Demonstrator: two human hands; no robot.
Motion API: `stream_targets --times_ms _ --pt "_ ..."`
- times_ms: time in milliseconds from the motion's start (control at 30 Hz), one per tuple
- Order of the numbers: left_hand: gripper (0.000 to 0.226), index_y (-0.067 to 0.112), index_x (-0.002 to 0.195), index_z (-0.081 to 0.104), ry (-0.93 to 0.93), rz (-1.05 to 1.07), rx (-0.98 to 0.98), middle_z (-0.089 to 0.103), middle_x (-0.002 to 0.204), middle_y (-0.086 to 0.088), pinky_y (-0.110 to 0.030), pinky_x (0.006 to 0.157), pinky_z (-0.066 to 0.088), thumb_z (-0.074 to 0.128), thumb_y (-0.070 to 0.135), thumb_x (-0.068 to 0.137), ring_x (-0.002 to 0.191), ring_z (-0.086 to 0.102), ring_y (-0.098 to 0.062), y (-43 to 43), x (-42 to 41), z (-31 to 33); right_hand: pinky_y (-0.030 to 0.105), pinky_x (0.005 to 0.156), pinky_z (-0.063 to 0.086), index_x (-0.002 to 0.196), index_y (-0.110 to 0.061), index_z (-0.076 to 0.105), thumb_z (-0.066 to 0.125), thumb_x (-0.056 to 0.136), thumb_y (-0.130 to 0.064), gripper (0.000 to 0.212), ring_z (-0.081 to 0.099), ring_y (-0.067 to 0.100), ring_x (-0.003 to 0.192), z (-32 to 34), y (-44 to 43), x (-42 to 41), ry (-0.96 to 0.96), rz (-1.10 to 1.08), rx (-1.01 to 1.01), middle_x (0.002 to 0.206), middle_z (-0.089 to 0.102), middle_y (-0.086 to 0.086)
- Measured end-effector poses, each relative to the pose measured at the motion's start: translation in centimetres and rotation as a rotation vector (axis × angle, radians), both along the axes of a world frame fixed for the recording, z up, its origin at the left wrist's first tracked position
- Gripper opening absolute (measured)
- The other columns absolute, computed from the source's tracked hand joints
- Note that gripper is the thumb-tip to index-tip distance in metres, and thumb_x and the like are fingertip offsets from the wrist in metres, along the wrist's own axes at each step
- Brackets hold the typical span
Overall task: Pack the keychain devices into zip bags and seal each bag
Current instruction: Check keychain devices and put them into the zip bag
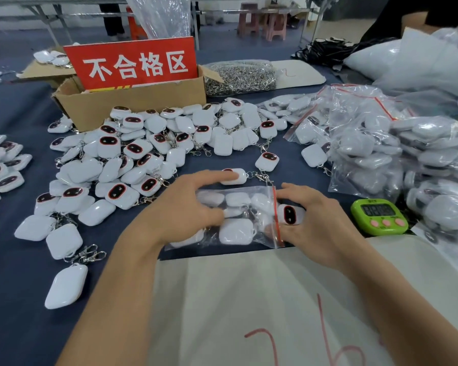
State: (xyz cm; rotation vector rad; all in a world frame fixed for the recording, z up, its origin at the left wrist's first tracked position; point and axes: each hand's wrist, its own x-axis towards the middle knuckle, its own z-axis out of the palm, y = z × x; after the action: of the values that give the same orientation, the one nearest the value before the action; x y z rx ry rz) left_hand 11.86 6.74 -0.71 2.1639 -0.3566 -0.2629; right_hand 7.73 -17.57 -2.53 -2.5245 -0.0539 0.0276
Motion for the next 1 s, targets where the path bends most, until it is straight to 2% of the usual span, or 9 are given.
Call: stream_targets --times_ms 100,167,233,333,433,533,667,833,1000 --pt "0.057 0.060 0.117 0.067 0.014 -0.044 0.010 0.067 0.113 0.037 -0.004 0.078 0.043 0.085 0.037 0.068 0.097 0.063 0.015 -1.6 -0.4 -0.1 0.042 0.121 0.028 0.128 -0.044 0.066 0.077 0.087 -0.037 0.043 0.038 0.007 0.146 -0.1 0.1 0.1 -0.012 -0.024 0.001 0.156 0.048 -0.015" --pt "0.056 0.067 0.106 0.062 -0.005 -0.043 0.110 0.066 0.103 0.040 -0.004 0.071 0.043 0.085 0.030 0.070 0.086 0.061 0.013 -2.2 -0.4 -0.6 0.040 0.119 0.030 0.123 -0.043 0.069 0.077 0.086 -0.036 0.038 0.041 0.005 0.142 -0.1 0.1 0.0 -0.033 -0.053 0.023 0.151 0.053 -0.016" --pt "0.064 0.063 0.117 0.062 0.003 -0.010 0.150 0.069 0.102 0.033 -0.012 0.068 0.045 0.081 0.028 0.067 0.077 0.062 0.011 -2.0 -0.1 -1.0 0.037 0.115 0.033 0.117 -0.041 0.072 0.080 0.084 -0.039 0.034 0.045 -0.001 0.131 -0.2 0.2 -0.2 -0.071 -0.086 0.046 0.141 0.060 -0.018" --pt "0.073 0.057 0.128 0.063 0.043 -0.005 0.143 0.070 0.113 0.027 -0.023 0.080 0.050 0.079 0.040 0.059 0.084 0.066 0.006 -1.0 0.2 -1.0 0.037 0.104 0.039 0.110 -0.040 0.073 0.080 0.084 -0.037 0.027 0.046 0.001 0.118 -0.4 0.3 -0.3 -0.103 -0.094 0.043 0.120 0.067 -0.020" --pt "0.049 0.057 0.112 0.072 0.037 0.072 0.020 0.071 0.109 0.034 -0.018 0.089 0.047 0.087 0.050 0.066 0.097 0.065 0.014 -0.6 0.1 -0.9 0.032 0.088 0.044 0.114 -0.045 0.069 0.077 0.082 -0.047 0.033 0.058 0.006 0.103 -0.1 -0.2 -0.3 -0.084 -0.138 0.078 0.105 0.068 -0.020" --pt "0.038 0.052 0.110 0.075 -0.005 0.179 0.089 0.071 0.111 0.028 -0.016 0.089 0.045 0.085 0.045 0.074 0.103 0.061 0.013 -1.2 0.1 -1.1 0.020 0.089 0.037 0.133 -0.046 0.062 0.079 0.080 -0.051 0.055 0.060 0.005 0.113 0.6 -1.4 -0.6 -0.031 -0.152 0.055 0.119 0.069 -0.022" --pt "0.052 0.052 0.121 0.068 -0.087 0.167 0.219 0.065 0.117 0.020 -0.023 0.091 0.042 0.082 0.031 0.076 0.109 0.060 -0.004 -2.3 0.2 -1.3 0.001 0.075 0.036 0.119 -0.042 0.071 0.081 0.083 -0.035 0.038 0.064 0.002 0.098 0.7 -2.2 -0.8 -0.046 -0.132 0.016 0.105 0.073 -0.025" --pt "0.061 0.054 0.123 0.065 -0.068 0.242 0.101 0.065 0.107 0.020 -0.020 0.086 0.042 0.083 0.019 0.077 0.102 0.060 -0.003 -2.3 0.4 -1.8 0.006 0.061 0.044 0.087 -0.031 0.078 0.090 0.076 -0.022 0.019 0.062 -0.005 0.062 0.4 -1.3 -0.5 -0.190 -0.222 0.276 0.072 0.074 -0.021" --pt "0.037 0.050 0.099 0.074 -0.133 0.354 -0.055 0.071 0.086 0.018 -0.015 0.063 0.046 0.068 0.014 0.090 0.069 0.061 -0.012 -2.7 0.2 -1.7 0.016 0.060 0.051 0.081 -0.030 0.077 0.087 0.079 -0.023 0.012 0.068 0.001 0.062 0.3 -0.7 -0.2 -0.111 -0.229 0.402 0.072 0.076 -0.017"
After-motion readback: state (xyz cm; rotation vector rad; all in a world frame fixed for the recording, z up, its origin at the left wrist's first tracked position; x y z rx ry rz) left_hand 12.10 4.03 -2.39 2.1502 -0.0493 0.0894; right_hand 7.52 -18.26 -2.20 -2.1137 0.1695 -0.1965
